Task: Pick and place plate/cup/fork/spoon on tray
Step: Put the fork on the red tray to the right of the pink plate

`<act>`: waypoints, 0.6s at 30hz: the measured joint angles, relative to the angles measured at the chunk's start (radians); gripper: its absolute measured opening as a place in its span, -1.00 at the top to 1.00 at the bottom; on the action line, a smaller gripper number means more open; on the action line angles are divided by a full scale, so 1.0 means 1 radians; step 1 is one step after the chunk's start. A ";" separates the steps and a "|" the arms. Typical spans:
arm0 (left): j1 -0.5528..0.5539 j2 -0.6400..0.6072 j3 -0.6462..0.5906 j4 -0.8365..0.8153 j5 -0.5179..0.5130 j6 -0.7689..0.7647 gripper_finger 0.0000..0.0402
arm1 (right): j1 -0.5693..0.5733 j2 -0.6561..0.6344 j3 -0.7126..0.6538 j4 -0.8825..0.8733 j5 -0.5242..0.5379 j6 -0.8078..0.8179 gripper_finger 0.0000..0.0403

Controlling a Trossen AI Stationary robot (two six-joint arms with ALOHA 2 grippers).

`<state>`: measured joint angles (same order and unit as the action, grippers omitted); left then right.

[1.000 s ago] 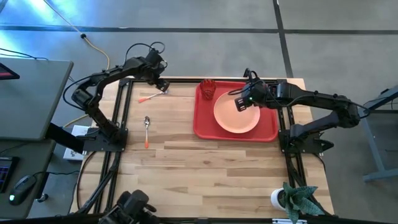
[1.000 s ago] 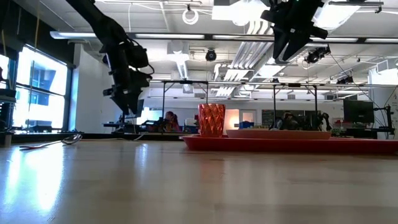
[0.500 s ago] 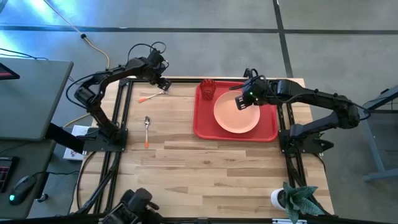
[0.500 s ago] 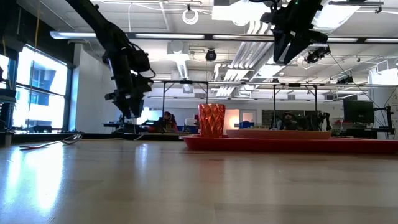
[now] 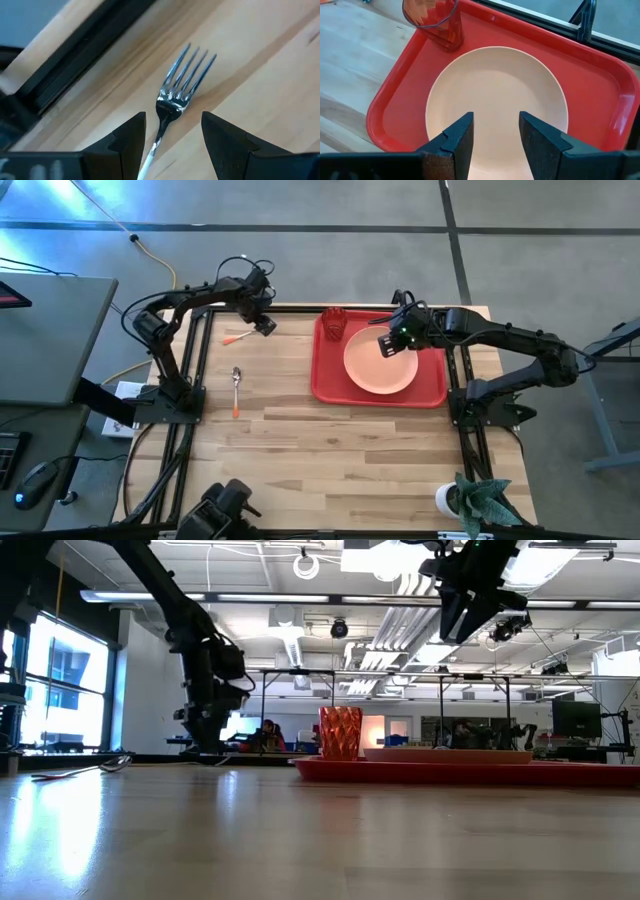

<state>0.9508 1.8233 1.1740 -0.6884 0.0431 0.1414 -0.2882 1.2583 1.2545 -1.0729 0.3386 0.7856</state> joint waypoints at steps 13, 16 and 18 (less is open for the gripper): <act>0.000 0.060 0.001 -0.042 0.024 0.125 0.09 | 0.000 0.000 0.000 -0.055 -0.010 0.000 0.26; 0.000 0.060 0.012 -0.064 -0.029 0.126 0.09 | 0.000 0.000 0.000 -0.062 -0.007 0.000 0.26; 0.000 0.060 0.025 -0.086 -0.056 0.130 0.09 | 0.000 0.000 0.000 -0.062 -0.007 0.000 0.26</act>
<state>0.9508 1.8832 1.1986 -0.7746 -0.0133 0.2719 -0.2882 1.2583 1.2545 -1.1347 0.3320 0.7856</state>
